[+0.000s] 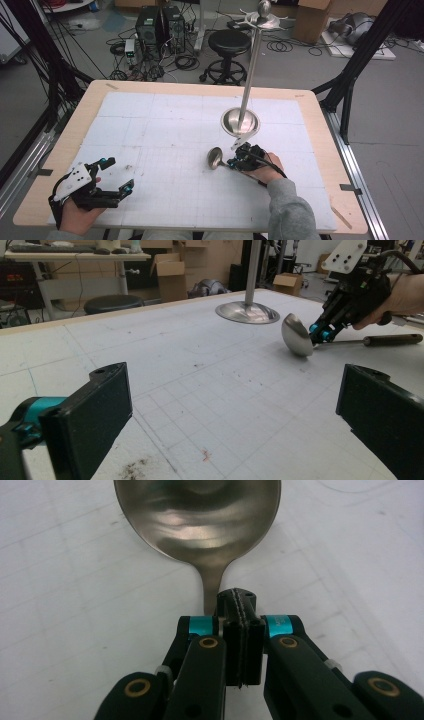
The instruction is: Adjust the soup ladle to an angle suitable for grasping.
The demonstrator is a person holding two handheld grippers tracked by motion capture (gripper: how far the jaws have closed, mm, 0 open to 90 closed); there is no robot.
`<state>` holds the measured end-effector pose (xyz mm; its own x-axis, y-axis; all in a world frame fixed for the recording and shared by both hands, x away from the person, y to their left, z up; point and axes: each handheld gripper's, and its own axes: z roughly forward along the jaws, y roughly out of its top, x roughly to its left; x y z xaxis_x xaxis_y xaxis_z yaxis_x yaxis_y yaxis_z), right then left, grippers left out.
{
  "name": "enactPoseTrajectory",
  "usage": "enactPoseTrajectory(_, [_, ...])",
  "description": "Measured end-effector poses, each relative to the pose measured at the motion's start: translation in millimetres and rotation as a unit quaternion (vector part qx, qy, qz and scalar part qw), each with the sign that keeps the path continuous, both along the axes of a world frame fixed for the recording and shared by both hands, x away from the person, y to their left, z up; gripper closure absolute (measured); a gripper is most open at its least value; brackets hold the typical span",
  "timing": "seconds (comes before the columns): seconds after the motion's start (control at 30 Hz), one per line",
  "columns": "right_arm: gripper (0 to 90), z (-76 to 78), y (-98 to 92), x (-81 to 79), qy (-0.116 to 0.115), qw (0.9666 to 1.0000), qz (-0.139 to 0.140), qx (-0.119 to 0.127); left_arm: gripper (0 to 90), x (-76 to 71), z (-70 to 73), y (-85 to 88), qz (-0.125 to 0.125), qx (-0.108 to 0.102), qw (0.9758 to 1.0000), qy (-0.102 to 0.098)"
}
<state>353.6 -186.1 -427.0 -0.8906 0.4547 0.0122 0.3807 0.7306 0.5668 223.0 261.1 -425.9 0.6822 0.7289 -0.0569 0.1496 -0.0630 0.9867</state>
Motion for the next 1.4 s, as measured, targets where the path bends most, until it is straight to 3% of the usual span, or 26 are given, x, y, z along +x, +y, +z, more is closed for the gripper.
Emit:
enactPoseTrajectory(0.33, [90.0, 0.4, 13.4, -14.4, 0.015, 0.9987, 0.049, 0.005, 1.8, 3.5, -1.3, -4.0, -0.006, 0.002, 1.0, 0.005])
enactPoseTrajectory(0.6, [90.0, 2.2, 26.3, -31.9, 0.01, 0.9957, 0.091, -0.011, 1.8, 5.2, -0.8, -6.7, -0.012, 0.001, 0.9999, 0.005])
enactPoseTrajectory(0.73, [90.0, 1.6, 28.6, -38.0, 0.007, 0.9952, 0.097, -0.009, 1.8, 6.2, -0.7, -7.8, -0.014, 0.001, 0.9999, 0.003])
enactPoseTrajectory(0.9, [90.0, 1.0, 25.0, -43.0, -0.014, 0.9962, 0.086, 0.002, 1.8, 7.0, -0.6, -7.7, -0.016, 0.003, 0.9999, 0.001])
enactPoseTrajectory(1.03, [90.0, 9.3, 18.6, -43.3, -0.03, 0.9962, 0.078, 0.026, 1.8, 6.3, -0.1, -7.8, -0.019, 0.0, 0.9998, -0.002])
enactPoseTrajectory(1.07, [90.0, 17.4, 11.1, -44.6, -0.044, 0.9956, 0.07, 0.044, 1.8, 5.8, 0.3, -7.7, -0.02, 0.0, 0.9998, -0.003])
enactPoseTrajectory(1.13, [90.0, 20.6, 6.6, -45.7, -0.048, 0.9954, 0.066, 0.05, 1.9, 5.7, 0.5, -7.6, -0.022, -0.001, 0.9998, -0.003])
enactPoseTrajectory(1.37, [90.0, 25.4, -45.6, -71.6, -0.062, 0.9929, 0.036, 0.095, 2.0, 6.6, -0.5, -8.5, -0.023, 0.002, 0.9997, 0.001])
enactPoseTrajectory(1.4, [90.0, 25.4, -45.6, -71.6, -0.062, 0.9929, 0.036, 0.095, 2.0, 6.6, -0.6, -8.9, -0.022, 0.002, 0.9997, 0.001])
